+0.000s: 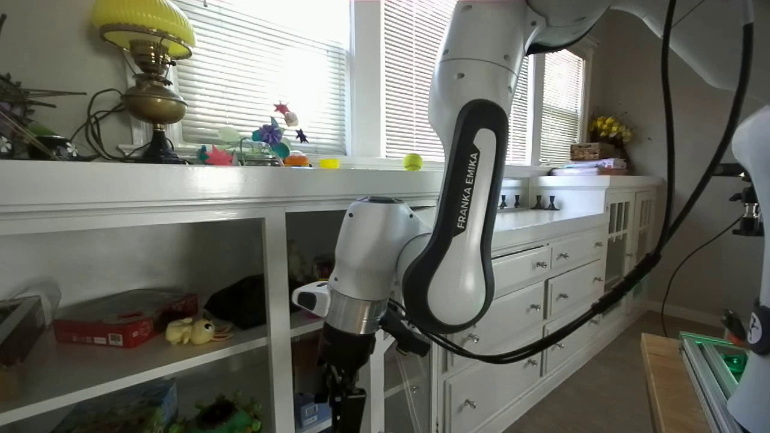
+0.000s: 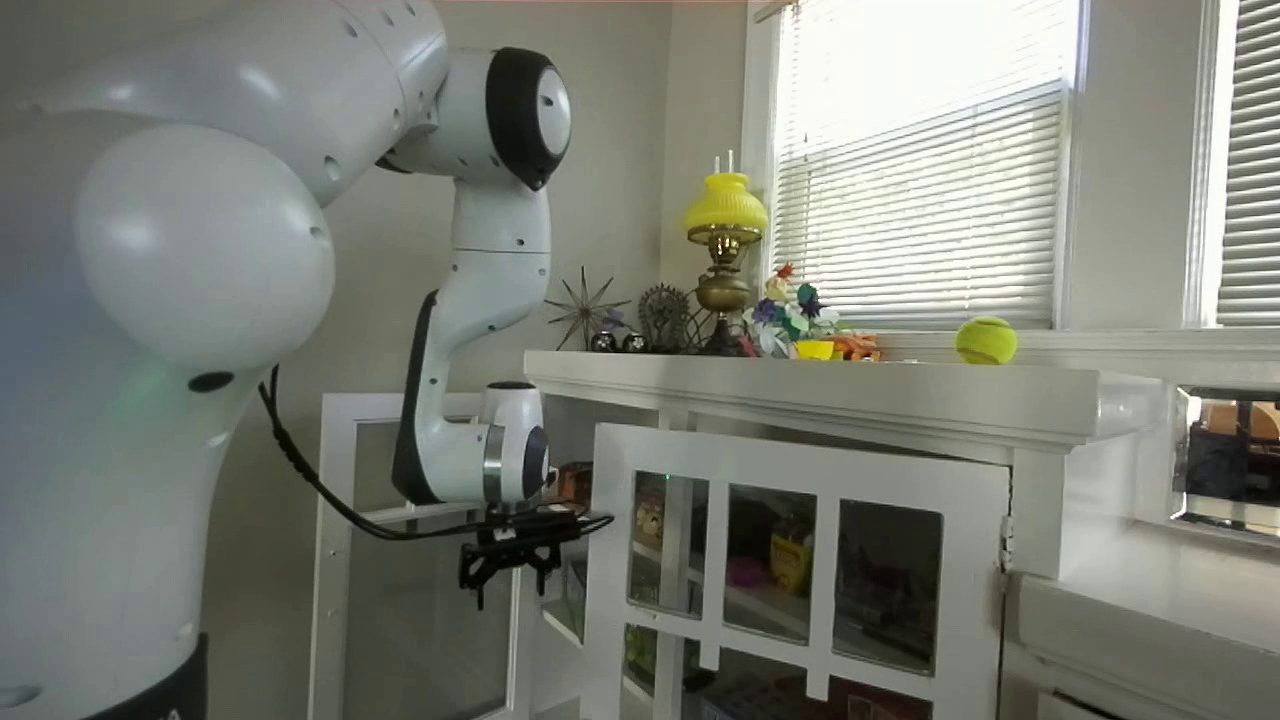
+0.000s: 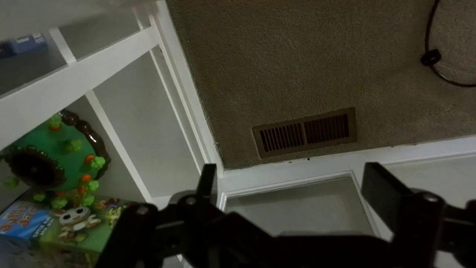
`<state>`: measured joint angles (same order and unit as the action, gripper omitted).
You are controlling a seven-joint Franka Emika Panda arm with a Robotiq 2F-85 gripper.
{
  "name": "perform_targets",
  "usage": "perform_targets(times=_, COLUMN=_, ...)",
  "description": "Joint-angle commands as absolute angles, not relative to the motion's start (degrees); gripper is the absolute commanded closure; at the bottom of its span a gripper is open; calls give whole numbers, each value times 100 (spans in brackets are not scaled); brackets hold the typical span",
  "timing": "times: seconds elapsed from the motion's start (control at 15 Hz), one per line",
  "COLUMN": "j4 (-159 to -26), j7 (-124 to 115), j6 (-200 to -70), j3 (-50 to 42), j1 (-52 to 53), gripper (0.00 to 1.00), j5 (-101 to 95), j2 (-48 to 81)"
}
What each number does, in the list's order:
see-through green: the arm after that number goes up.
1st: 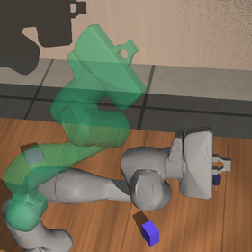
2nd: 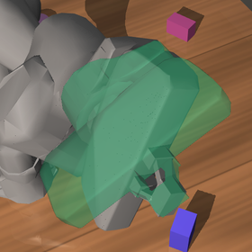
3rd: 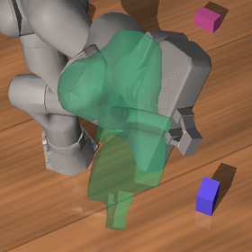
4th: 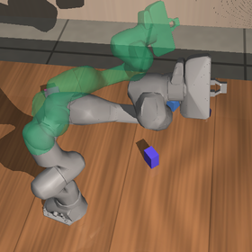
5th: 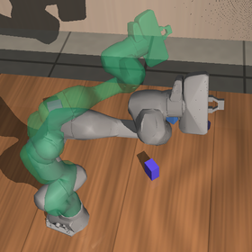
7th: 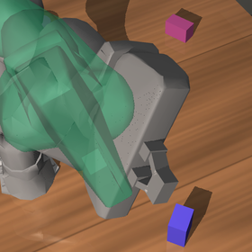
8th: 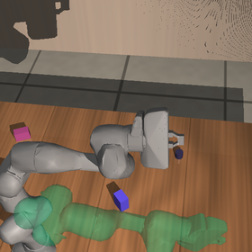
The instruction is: Open the right door of the cabinet on the left.
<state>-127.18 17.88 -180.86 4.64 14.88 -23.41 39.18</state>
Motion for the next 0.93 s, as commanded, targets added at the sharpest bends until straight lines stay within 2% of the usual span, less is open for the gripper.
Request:
perform_targets(times=0.0, j4=-12292, j7=1627, j6=-17116, j3=-11, j1=2256, gripper=0, j5=-2366, j2=3605)
perform_targets(times=0.4, j4=-11478, j7=962, j6=-15472, j3=-597, j1=3262, gripper=0, j5=-3216, j2=3276)
perform_targets(times=0.87, j4=-10696, j7=148, j6=-14604, j3=-599, j1=2954, gripper=0, j5=-4129, j2=3106)
